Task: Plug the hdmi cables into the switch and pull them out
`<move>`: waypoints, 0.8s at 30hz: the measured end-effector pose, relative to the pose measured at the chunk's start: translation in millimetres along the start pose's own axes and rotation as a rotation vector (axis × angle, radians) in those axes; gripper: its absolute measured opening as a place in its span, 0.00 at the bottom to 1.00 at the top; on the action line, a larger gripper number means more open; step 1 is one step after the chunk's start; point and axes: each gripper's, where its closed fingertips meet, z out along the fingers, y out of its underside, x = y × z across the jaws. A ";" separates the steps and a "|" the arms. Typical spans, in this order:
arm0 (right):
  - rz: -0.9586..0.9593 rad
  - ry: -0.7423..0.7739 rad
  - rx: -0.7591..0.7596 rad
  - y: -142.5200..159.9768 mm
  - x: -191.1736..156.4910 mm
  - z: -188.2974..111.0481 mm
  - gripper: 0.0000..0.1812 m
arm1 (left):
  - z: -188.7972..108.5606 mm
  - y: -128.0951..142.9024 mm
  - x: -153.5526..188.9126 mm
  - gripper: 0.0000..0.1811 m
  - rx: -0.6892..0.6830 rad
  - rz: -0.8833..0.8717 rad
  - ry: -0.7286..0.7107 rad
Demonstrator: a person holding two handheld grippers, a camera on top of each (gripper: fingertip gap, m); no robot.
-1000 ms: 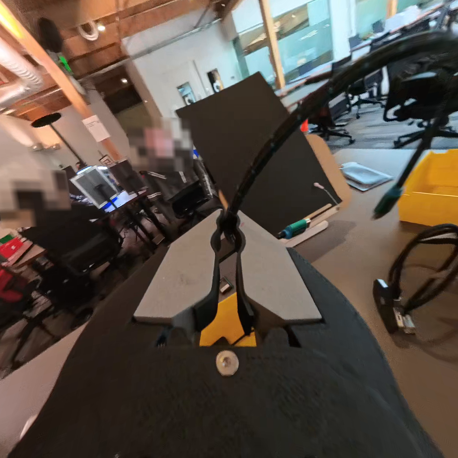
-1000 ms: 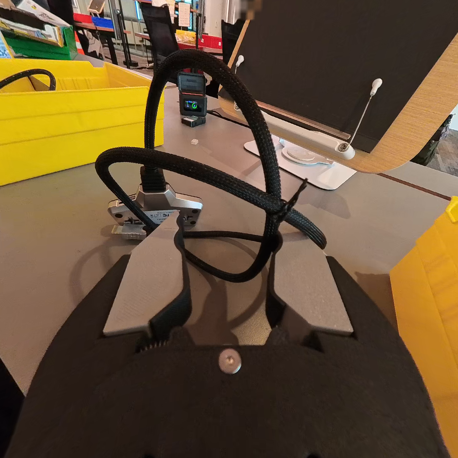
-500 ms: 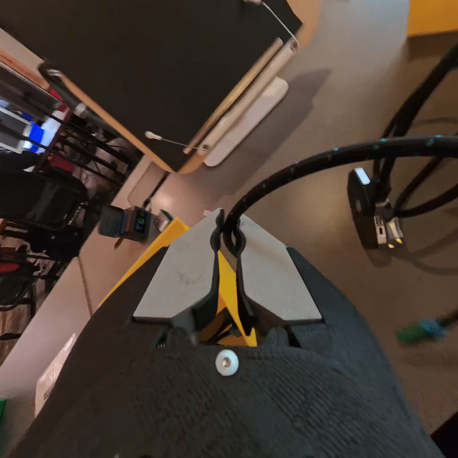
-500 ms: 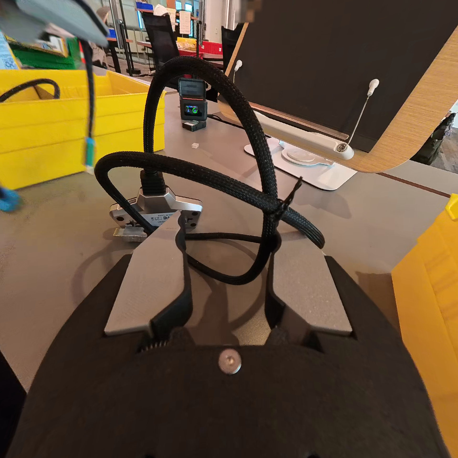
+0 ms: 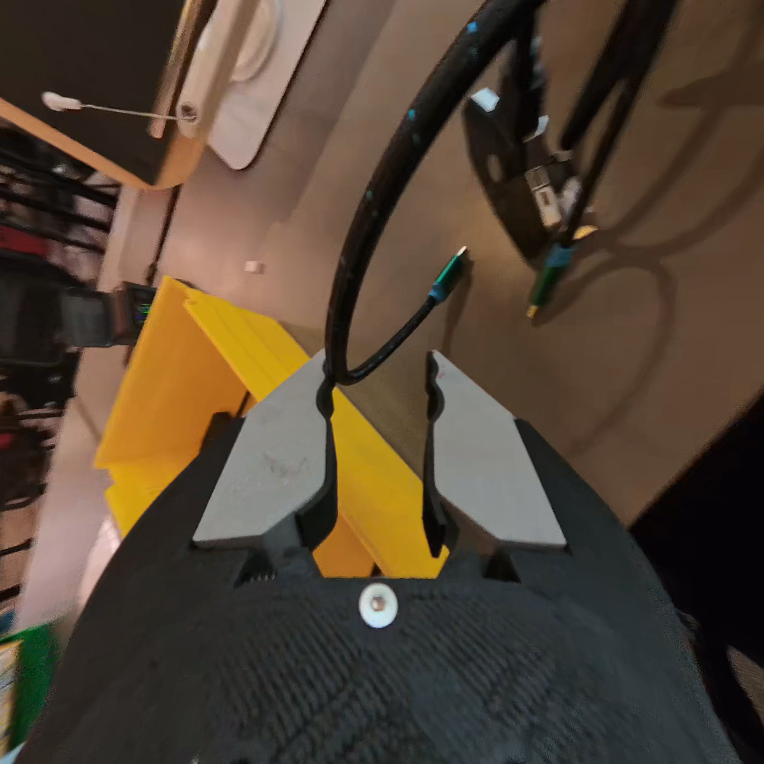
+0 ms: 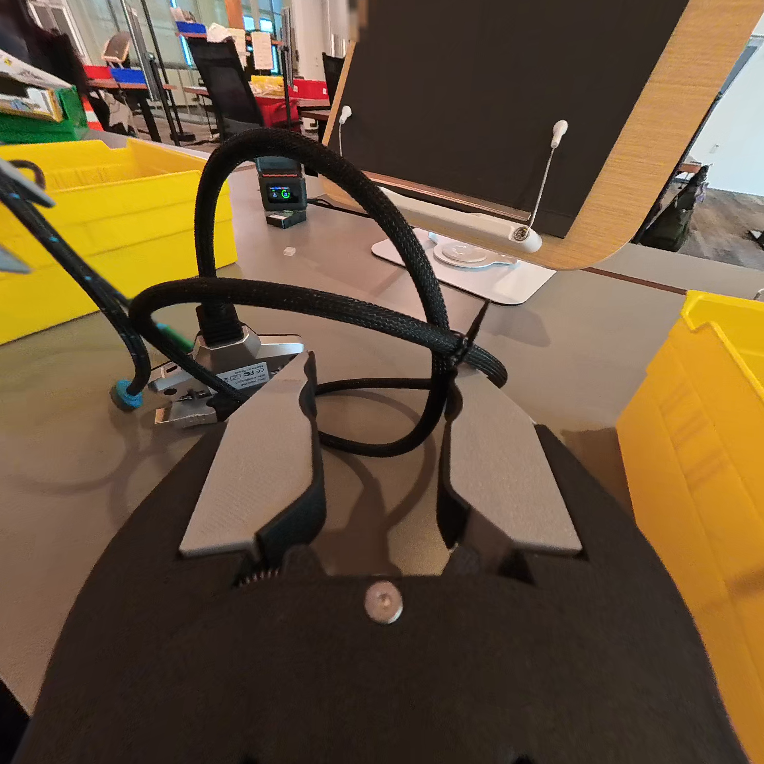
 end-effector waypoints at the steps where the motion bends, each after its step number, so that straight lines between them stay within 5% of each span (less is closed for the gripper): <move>1: -0.003 0.009 0.002 -0.2 1.1 -0.6 0.32 | -7.4 -1.1 4.9 0.24 0.035 -0.018 0.035; 6: -0.011 0.023 0.006 -0.7 2.5 -1.4 0.32 | -67.0 -26.4 -6.3 0.21 0.305 -0.113 0.113; 11: -0.010 0.021 0.007 -0.9 2.2 -1.5 0.32 | -106.4 -61.4 -34.2 0.21 0.520 -0.150 0.045; 20: -0.009 0.014 0.004 -0.6 1.6 -0.7 0.32 | -37.4 -61.3 26.2 0.23 0.351 -0.079 0.211; 24: -0.010 0.012 0.007 -1.1 1.1 -0.7 0.32 | 5.7 -68.7 41.7 0.22 0.306 -0.050 0.145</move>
